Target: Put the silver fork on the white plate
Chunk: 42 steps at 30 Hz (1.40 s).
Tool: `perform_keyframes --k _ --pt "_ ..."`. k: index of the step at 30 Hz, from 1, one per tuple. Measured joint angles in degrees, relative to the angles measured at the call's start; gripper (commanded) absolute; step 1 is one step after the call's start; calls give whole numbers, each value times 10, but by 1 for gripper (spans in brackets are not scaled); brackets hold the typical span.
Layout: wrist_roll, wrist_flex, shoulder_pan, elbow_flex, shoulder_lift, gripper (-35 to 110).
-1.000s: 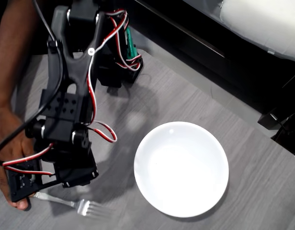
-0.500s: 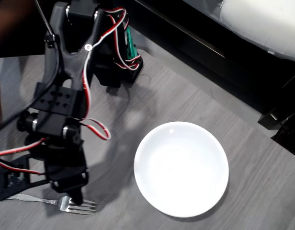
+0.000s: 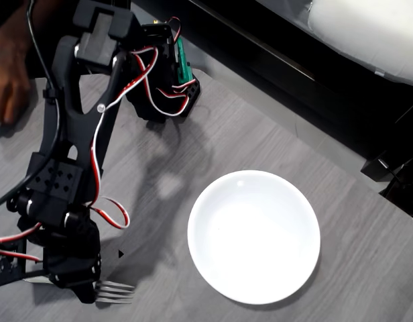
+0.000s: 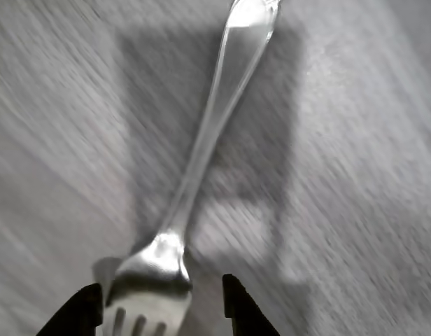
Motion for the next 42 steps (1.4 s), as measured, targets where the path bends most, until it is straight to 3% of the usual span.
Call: perform_keyframes --k 9,13,23,27,34,42 --pt "0 0 0 -21 -12 15" --pt "0 0 0 -21 -12 1" --pt "0 40 -4 -35 -12 0" --pt "1 49 -1 -35 -10 1" --pt "1 69 -11 -35 4 16" --pt "5 69 -25 -35 11 20"
